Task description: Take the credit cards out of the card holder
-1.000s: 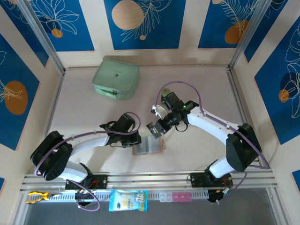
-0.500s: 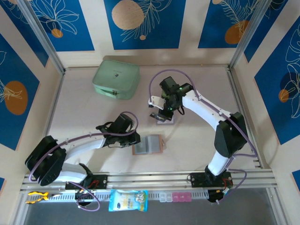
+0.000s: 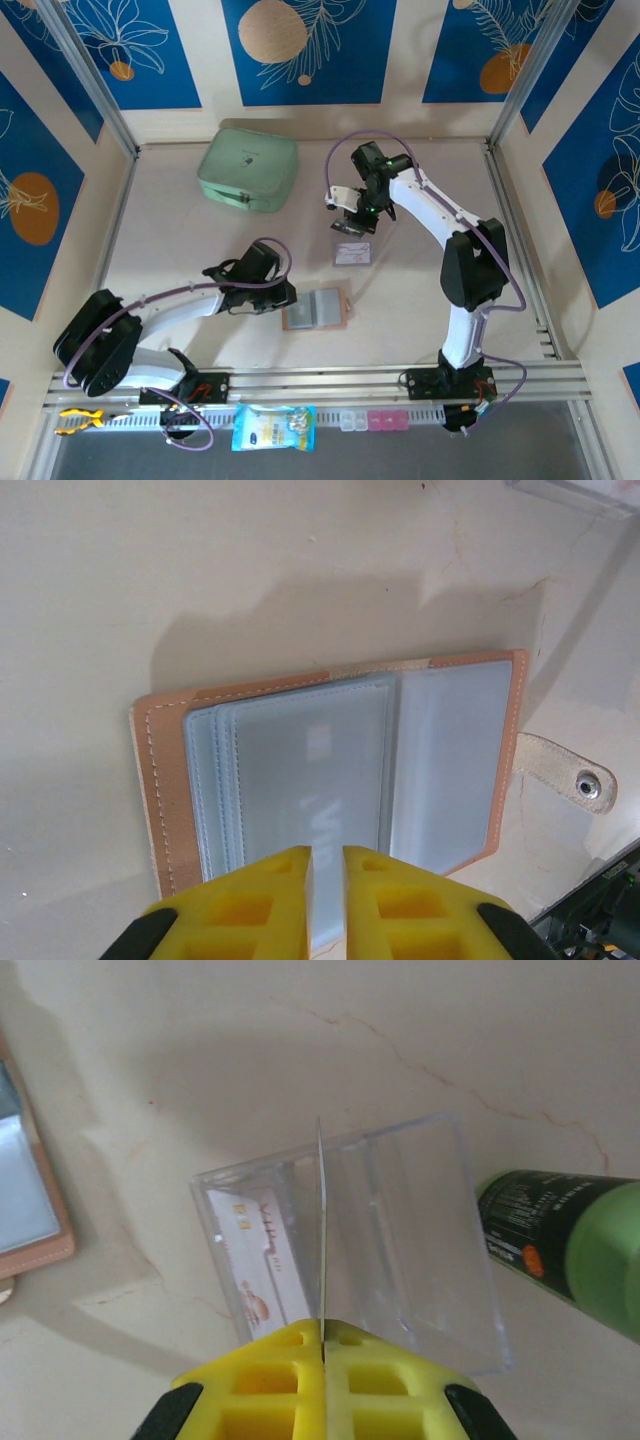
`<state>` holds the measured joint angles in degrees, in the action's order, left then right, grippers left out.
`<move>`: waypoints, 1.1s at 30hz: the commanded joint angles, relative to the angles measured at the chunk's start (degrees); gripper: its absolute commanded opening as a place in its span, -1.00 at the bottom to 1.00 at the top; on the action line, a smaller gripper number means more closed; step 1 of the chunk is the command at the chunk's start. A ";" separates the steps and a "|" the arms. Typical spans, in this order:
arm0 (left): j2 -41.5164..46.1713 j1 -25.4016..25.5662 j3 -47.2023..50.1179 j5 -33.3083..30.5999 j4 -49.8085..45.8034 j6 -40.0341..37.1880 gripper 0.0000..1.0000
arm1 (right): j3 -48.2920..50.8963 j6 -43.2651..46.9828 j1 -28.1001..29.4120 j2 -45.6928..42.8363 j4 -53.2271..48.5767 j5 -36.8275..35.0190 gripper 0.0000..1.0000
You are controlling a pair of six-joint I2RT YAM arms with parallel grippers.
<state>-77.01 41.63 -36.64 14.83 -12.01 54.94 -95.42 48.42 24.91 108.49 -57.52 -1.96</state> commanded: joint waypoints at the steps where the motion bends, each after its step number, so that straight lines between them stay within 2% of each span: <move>1: -1.00 -0.90 -0.01 1.33 0.56 -0.88 -0.71 | -3.36 2.33 -0.90 2.16 -3.52 1.14 -1.00; 17: -2.96 -1.92 -0.79 2.70 1.56 -1.10 -0.71 | -0.64 2.41 -1.87 5.52 -2.34 1.66 -1.00; 20: -3.05 -1.99 -0.89 2.91 1.64 -1.24 -0.71 | 0.10 2.12 -1.96 5.77 -1.60 1.56 -0.86; 22: -3.08 -2.16 -0.97 2.96 1.55 -1.19 -0.71 | 0.58 1.74 -2.03 5.73 -0.81 1.16 -0.63; 25: -2.91 -2.09 -0.88 2.91 1.46 -1.24 -0.71 | 0.84 1.20 -2.31 5.00 0.22 1.10 -0.42; 33: -2.79 -2.22 -0.81 2.75 1.40 -1.24 -0.70 | 1.04 -0.84 -2.54 3.66 4.23 -1.83 -0.37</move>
<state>-79.37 40.16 -36.67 16.49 -11.14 54.94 -95.22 48.80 22.61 113.58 -54.74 -3.36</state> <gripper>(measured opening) 0.147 0.314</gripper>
